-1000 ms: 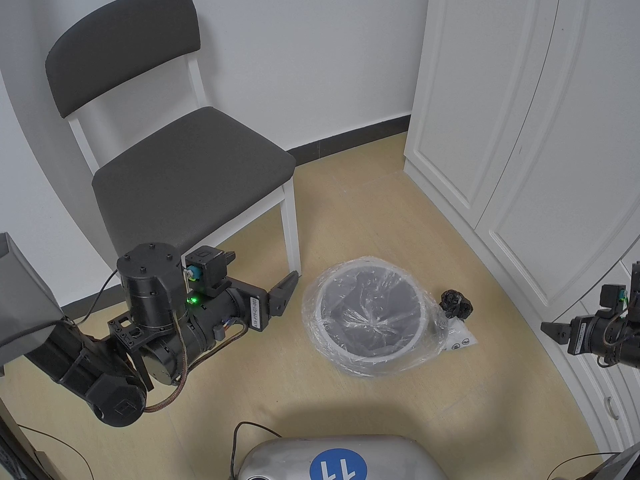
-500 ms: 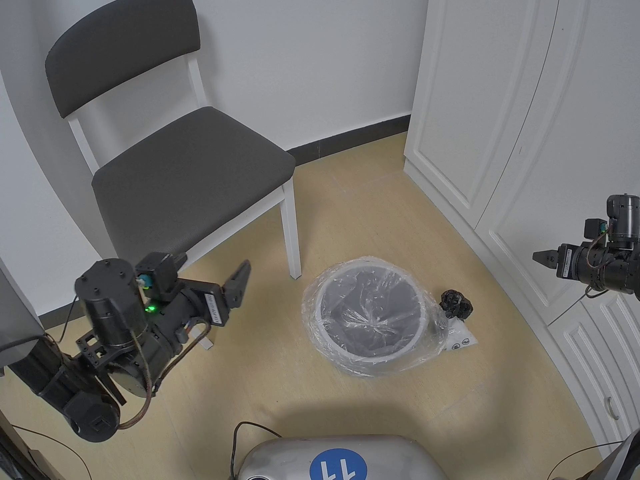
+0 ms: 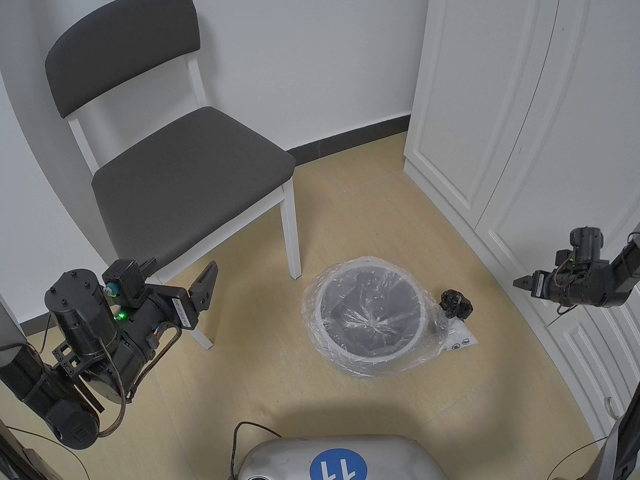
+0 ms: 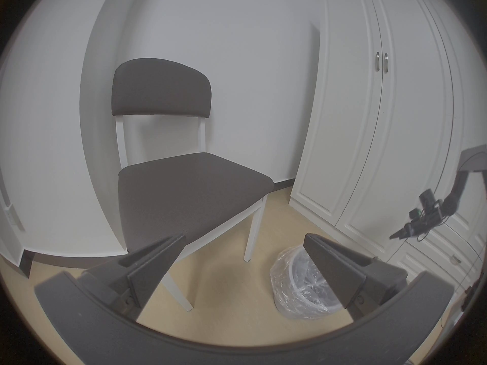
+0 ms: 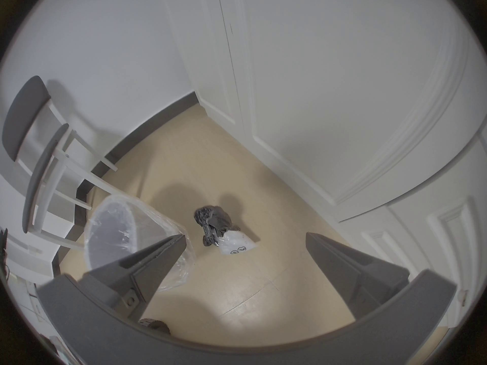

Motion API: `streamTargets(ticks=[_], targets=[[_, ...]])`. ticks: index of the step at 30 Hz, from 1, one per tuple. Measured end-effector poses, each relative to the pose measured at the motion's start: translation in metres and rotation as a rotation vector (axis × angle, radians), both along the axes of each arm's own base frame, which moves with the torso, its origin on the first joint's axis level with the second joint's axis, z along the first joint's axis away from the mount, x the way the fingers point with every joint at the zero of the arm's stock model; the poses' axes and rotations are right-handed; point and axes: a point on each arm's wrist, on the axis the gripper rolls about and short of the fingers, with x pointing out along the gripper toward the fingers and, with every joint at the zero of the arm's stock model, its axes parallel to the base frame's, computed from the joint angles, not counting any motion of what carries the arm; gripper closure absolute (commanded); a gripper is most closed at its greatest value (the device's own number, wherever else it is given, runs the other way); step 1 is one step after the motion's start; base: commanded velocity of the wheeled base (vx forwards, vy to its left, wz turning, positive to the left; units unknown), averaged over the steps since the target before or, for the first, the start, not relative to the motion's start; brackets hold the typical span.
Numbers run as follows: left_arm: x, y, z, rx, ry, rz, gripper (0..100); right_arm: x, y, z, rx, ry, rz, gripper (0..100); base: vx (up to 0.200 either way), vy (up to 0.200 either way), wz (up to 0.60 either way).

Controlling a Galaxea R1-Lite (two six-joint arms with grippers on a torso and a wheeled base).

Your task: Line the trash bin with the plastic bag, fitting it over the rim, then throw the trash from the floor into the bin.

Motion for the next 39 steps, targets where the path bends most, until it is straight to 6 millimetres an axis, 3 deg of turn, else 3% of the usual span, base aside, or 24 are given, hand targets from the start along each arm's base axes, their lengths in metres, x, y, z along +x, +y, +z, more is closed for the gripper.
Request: streamTargets(ticks=[4,11,17,25,33,39], targets=[[-0.001,0.002,0.000,-0.001,0.000,0.004,0,0.020,-0.003,-0.034,0.019,0.030,0.032,0,0.000,0.000,0.00],[-0.002,0.002,-0.008,0.010,0.033,0.011,0,0.053,0.001,-0.067,-0.047,0.039,0.129,0,0.000,0.000,0.00],[0.002,0.002,-0.014,0.014,0.055,0.022,0,0.077,0.028,-0.091,-0.049,0.036,0.231,0,0.000,0.000,0.00],[0.005,0.006,-0.015,0.006,0.043,0.041,0,0.102,0.060,-0.110,-0.047,0.027,0.313,0,0.000,0.000,0.00],[0.009,0.005,-0.023,0.017,0.068,0.042,0,0.115,0.060,-0.131,0.000,0.055,0.282,0,0.000,0.000,0.00],[0.009,0.004,-0.026,0.023,0.078,0.037,0,0.129,0.065,-0.140,0.042,-0.042,0.248,0,0.000,0.000,0.00]])
